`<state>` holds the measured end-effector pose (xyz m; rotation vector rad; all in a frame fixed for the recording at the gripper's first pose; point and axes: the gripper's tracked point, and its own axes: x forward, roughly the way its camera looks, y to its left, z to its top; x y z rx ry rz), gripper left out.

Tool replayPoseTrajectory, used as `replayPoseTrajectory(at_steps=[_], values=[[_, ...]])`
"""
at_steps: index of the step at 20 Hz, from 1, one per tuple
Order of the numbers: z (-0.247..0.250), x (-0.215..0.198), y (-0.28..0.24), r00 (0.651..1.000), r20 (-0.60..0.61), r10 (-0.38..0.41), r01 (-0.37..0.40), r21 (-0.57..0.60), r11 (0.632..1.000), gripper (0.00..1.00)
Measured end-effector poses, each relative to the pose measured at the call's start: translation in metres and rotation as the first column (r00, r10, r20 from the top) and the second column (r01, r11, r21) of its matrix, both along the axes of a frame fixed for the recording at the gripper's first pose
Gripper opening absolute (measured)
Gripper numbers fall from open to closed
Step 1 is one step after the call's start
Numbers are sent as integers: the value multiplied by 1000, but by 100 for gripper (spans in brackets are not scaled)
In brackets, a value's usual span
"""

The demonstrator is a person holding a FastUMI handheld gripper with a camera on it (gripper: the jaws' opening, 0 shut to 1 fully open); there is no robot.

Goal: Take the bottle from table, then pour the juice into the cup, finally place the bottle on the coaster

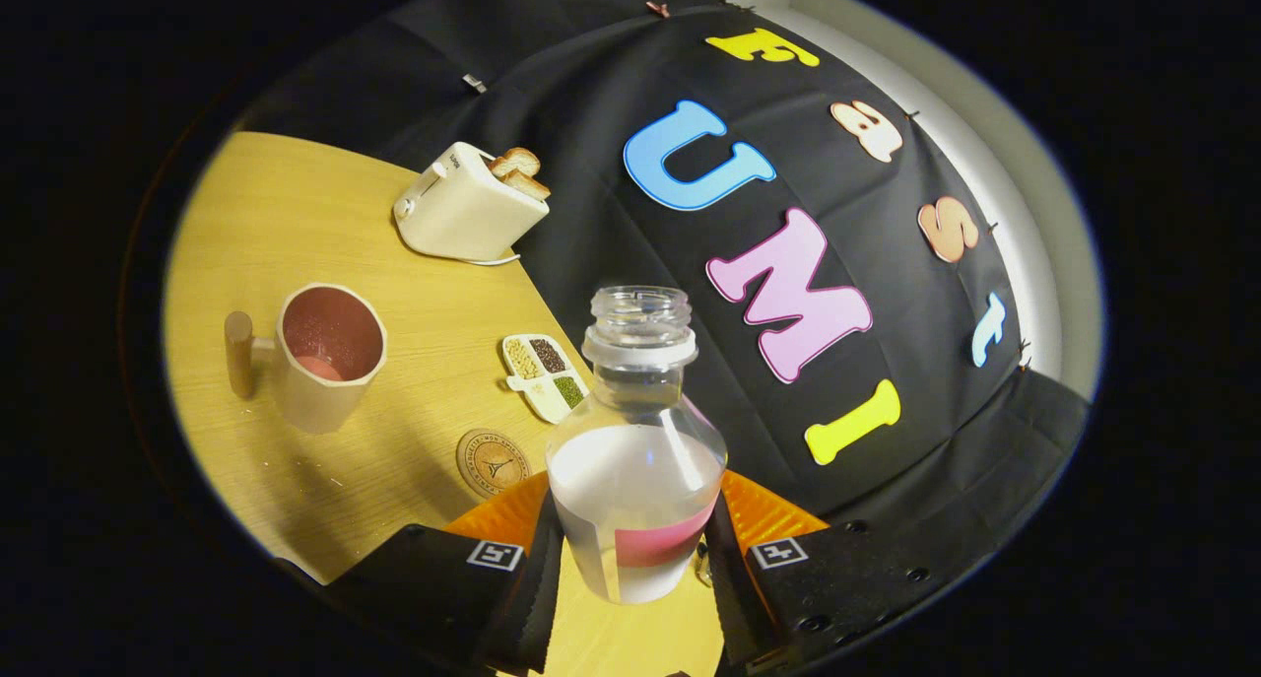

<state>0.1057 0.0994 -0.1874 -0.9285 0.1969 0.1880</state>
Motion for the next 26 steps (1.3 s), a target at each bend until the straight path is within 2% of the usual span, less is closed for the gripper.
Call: replayPoseTrajectory(at_steps=[6, 11, 16, 21, 26], values=[[-12, 2, 30, 997, 12, 78, -74, -199, 977, 68], [-21, 5, 55, 985, 13, 172, -157, -354, 922, 68], [-32, 9, 67, 979, -13, 202, -187, -441, 878, 68], [-43, 16, 70, 972, -32, 231, -210, -553, 806, 68], [-54, 17, 74, 948, -57, 314, -270, -666, 696, 68]])
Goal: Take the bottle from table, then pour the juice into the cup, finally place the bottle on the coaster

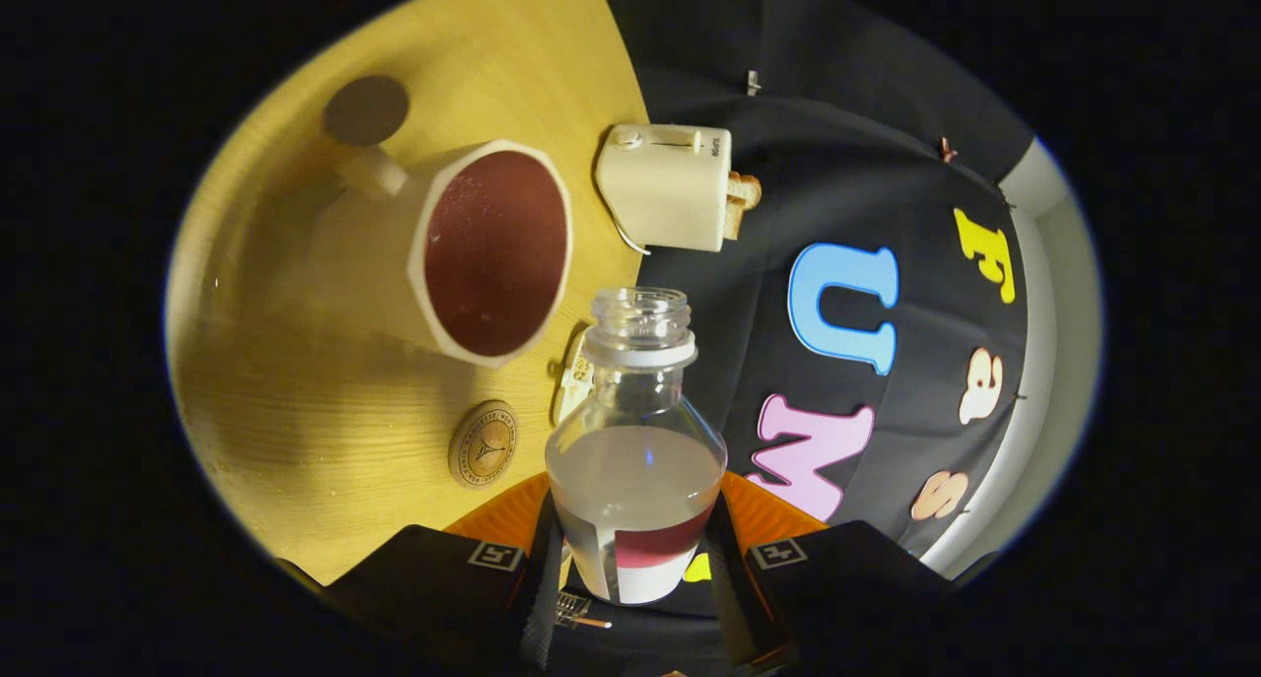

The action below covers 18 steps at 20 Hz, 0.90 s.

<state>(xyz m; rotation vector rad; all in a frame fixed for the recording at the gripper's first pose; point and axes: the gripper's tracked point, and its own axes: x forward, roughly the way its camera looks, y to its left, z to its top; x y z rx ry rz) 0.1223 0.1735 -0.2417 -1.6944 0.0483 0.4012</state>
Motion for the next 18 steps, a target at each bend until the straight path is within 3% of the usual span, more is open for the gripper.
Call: replayPoseTrajectory(at_steps=[12, 18], values=[[0, 7, 13, 990, 76, 122, -104, -205, 973, 68], [2, 7, 15, 985, 87, 149, -124, -243, 962, 68]])
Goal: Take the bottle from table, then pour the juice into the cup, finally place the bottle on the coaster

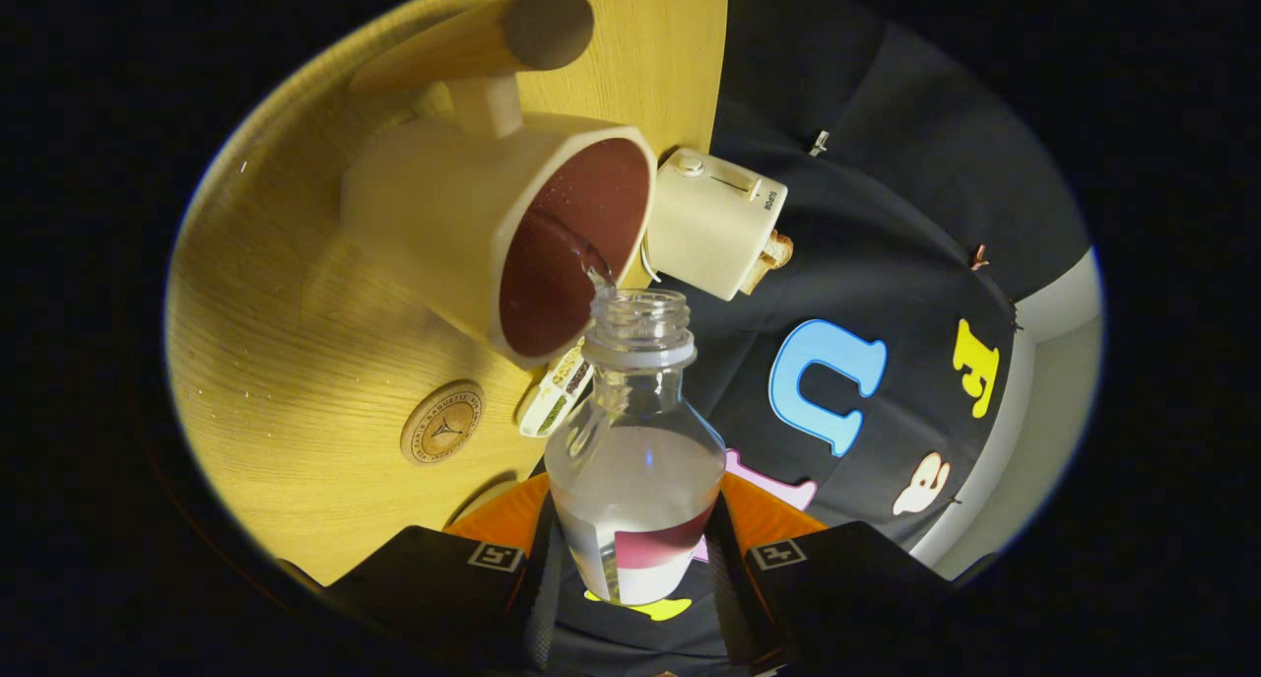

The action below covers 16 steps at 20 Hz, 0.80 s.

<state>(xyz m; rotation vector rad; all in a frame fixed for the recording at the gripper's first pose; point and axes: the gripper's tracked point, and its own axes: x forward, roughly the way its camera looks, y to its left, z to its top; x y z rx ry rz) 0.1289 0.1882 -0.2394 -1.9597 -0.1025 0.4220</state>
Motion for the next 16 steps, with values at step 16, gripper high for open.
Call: replayPoseTrajectory(at_steps=[16], values=[[9, -2, 19, 984, 31, 173, -166, -159, 973, 68]])
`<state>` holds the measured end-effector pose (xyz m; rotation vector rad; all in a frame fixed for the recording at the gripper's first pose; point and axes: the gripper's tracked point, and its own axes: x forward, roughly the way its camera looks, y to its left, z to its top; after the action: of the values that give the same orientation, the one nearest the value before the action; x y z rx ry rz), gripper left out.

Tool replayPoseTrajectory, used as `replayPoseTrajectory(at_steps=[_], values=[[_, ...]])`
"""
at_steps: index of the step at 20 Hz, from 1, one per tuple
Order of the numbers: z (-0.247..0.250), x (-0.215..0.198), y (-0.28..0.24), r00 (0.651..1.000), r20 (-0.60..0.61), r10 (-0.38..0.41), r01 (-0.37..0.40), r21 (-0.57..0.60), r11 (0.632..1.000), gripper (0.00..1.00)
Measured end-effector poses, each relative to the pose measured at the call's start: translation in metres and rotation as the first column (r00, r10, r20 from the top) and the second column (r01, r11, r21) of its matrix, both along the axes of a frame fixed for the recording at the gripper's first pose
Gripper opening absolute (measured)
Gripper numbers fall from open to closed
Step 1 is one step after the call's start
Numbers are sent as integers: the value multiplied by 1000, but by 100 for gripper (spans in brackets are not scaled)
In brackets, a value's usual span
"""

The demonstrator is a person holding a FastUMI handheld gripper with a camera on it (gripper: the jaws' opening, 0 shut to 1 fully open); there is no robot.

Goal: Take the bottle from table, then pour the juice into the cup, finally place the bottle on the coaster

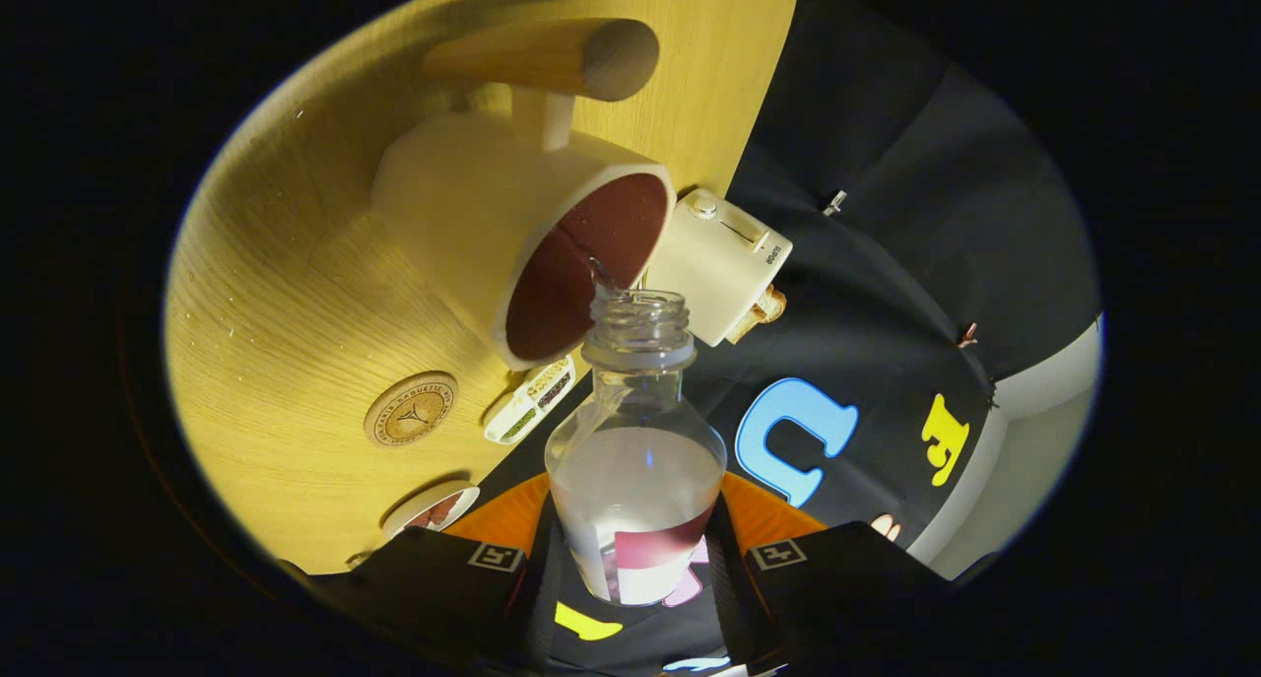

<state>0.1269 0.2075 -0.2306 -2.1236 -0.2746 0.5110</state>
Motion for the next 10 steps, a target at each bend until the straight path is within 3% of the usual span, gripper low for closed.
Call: replayPoseTrajectory(at_steps=[10], values=[[17, 8, 1, 997, 41, 69, -65, -97, 993, 68]])
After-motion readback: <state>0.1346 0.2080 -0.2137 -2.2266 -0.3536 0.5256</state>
